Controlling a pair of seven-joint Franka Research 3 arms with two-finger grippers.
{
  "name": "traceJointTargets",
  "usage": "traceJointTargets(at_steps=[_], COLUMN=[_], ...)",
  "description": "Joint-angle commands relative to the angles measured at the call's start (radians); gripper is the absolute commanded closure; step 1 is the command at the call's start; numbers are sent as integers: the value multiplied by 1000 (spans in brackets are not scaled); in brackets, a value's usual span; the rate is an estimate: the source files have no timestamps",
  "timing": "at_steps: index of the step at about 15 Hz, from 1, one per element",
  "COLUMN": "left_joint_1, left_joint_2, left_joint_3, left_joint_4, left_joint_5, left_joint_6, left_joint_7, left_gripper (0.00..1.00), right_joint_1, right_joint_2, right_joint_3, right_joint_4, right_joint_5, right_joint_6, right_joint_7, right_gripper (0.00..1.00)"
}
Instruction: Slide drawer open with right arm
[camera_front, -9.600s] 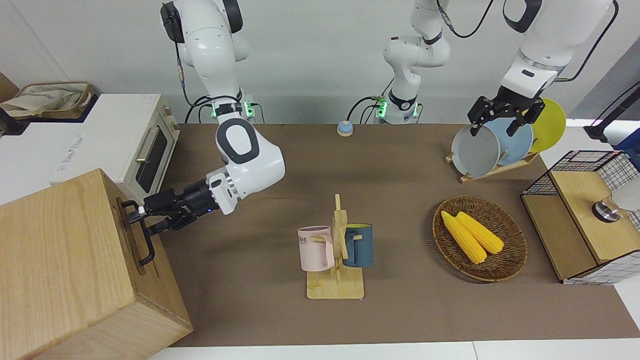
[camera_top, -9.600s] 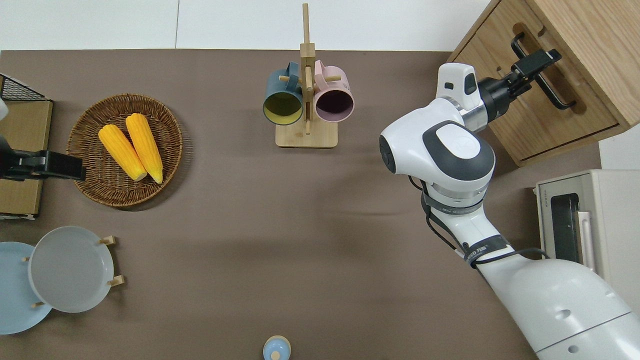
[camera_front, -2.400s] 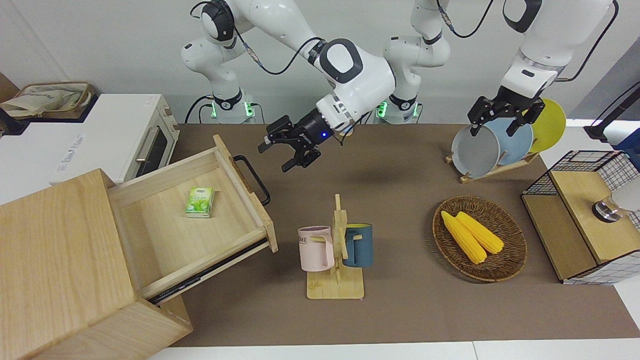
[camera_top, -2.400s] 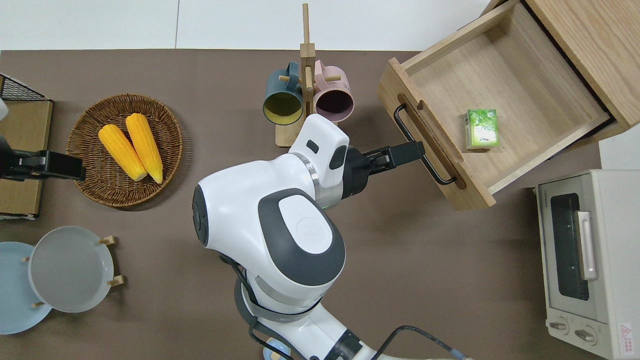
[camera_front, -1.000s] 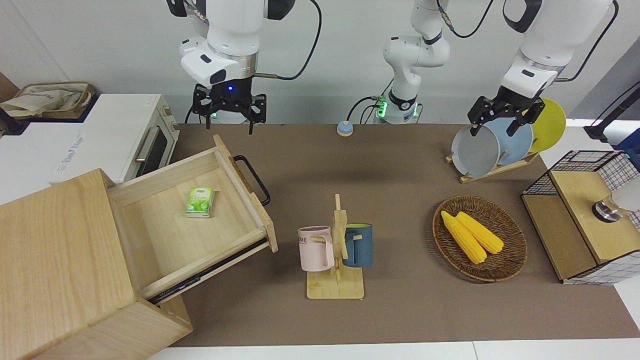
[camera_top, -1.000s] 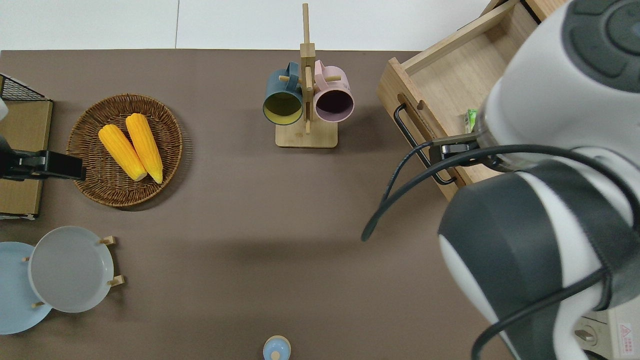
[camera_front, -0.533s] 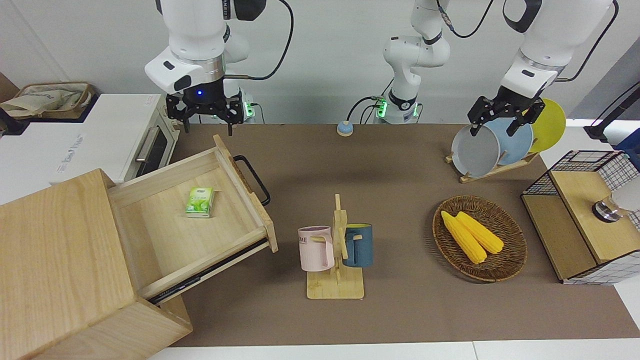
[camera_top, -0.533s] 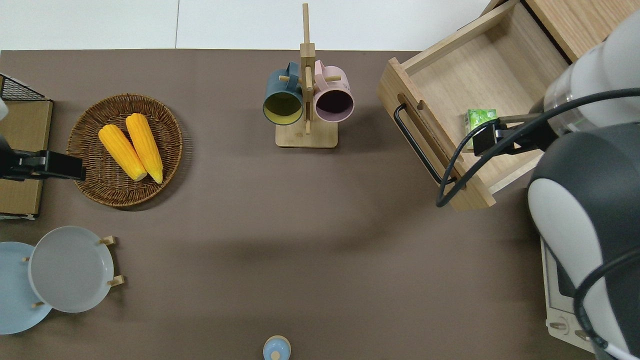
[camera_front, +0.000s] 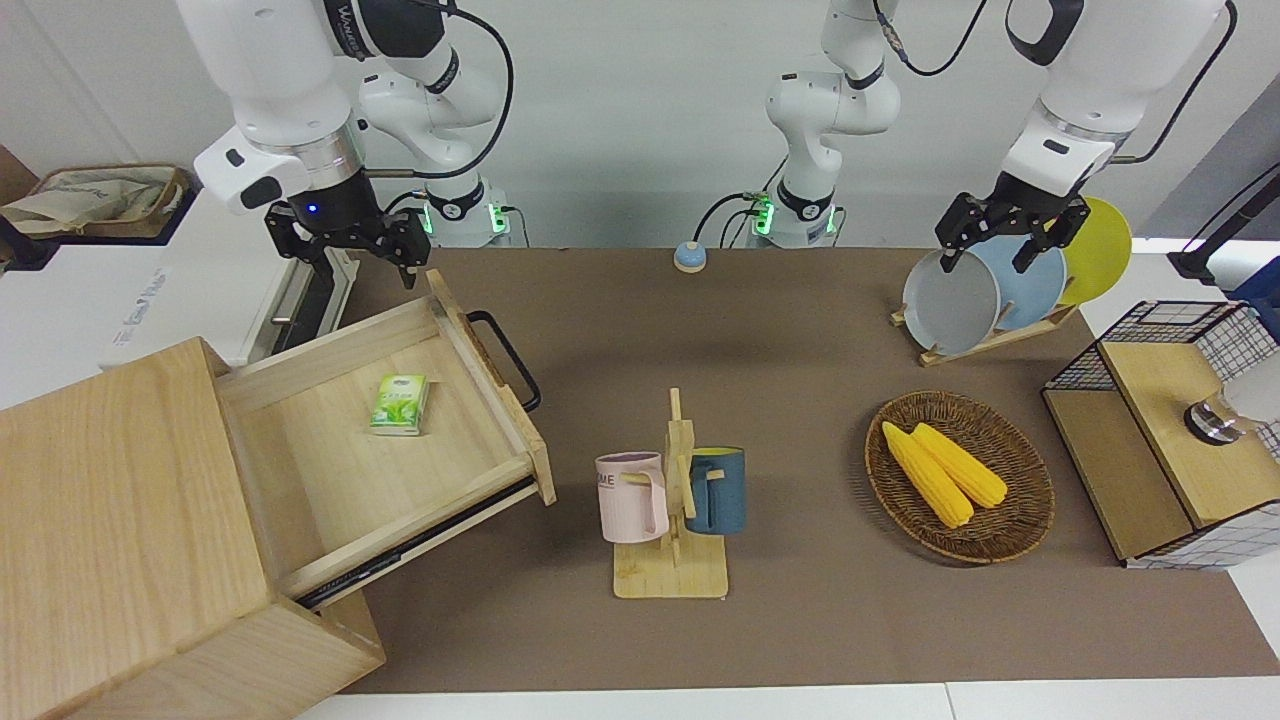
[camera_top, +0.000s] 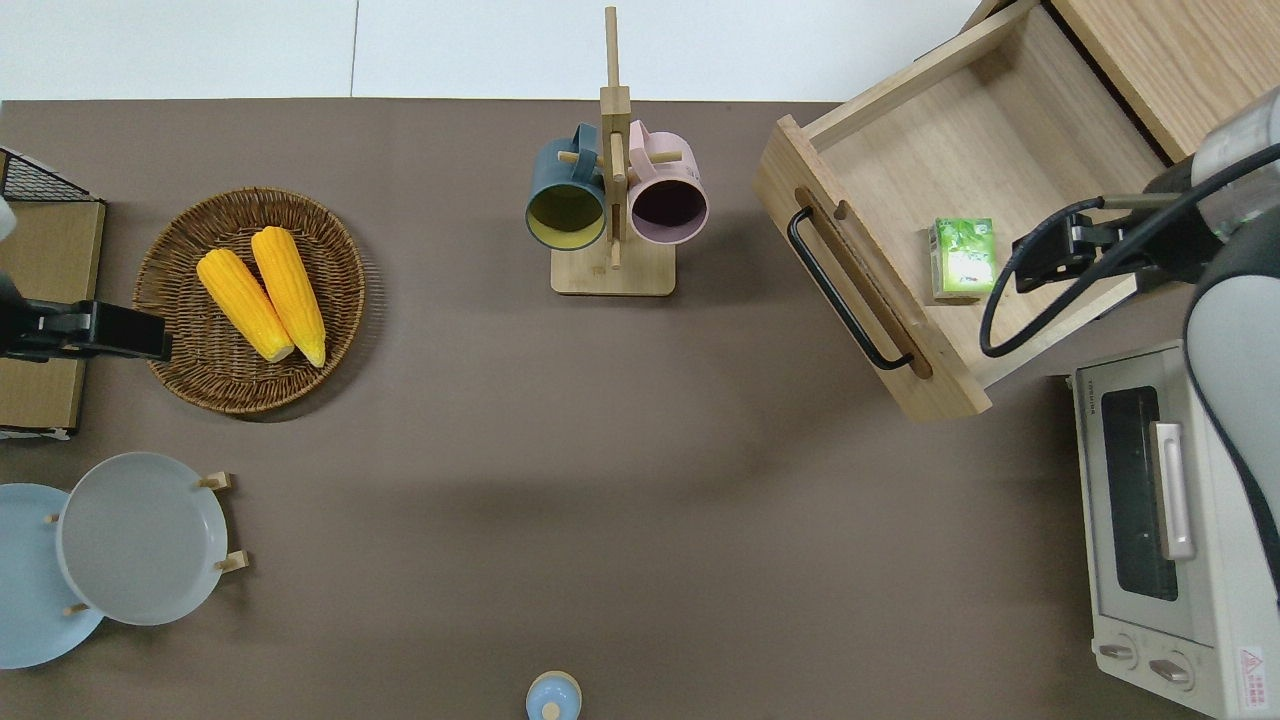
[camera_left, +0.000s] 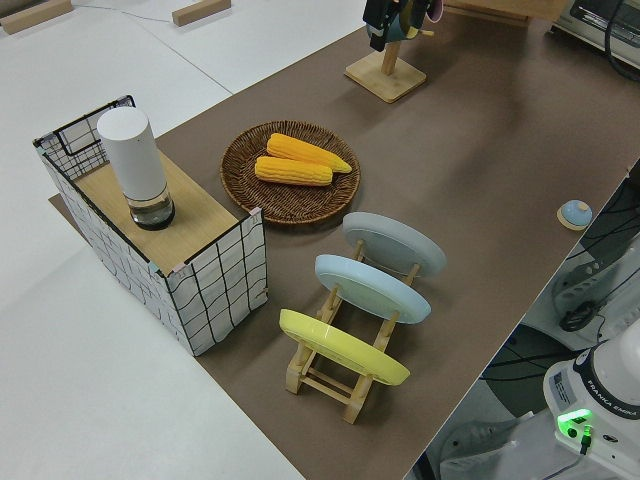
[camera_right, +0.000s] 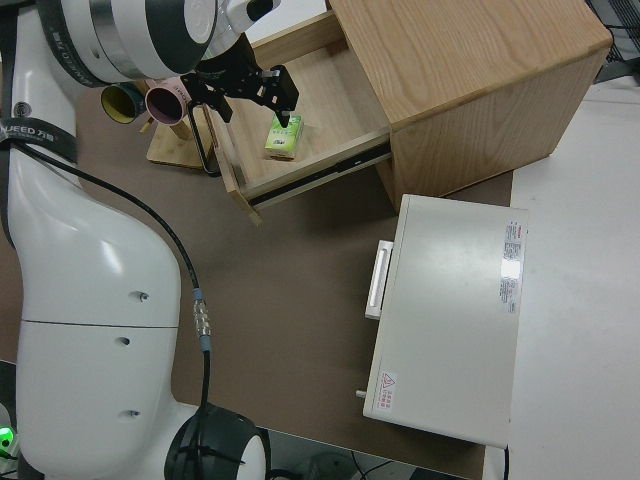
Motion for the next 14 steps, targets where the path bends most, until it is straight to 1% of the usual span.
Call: traceJointTargets(at_steps=[1, 10, 11, 12, 14], left_joint_1=[-17, -17, -17, -17, -17], left_joint_2=[13, 13, 13, 13, 13], left_joint_3=[17, 17, 17, 17, 17], left_joint_4=[20, 20, 20, 20, 20], left_joint_5=[12, 12, 12, 12, 12], left_joint_6=[0, 0, 0, 0, 0], left_joint_7=[7, 7, 7, 7, 7], left_gripper=[5, 5, 5, 5, 5], right_joint_1=[-17, -25, -28, -45, -52], right_joint_2=[-25, -21, -21, -21, -18], right_joint_3=[-1, -1, -1, -2, -1], right_joint_4=[-49, -49, -48, -47, -47], right_joint_5=[31, 36, 45, 68, 70], right_joint_6=[50, 45, 45, 47, 47], right_joint_7=[-87, -89, -84, -90, -90], right_gripper=[15, 15, 15, 15, 15])
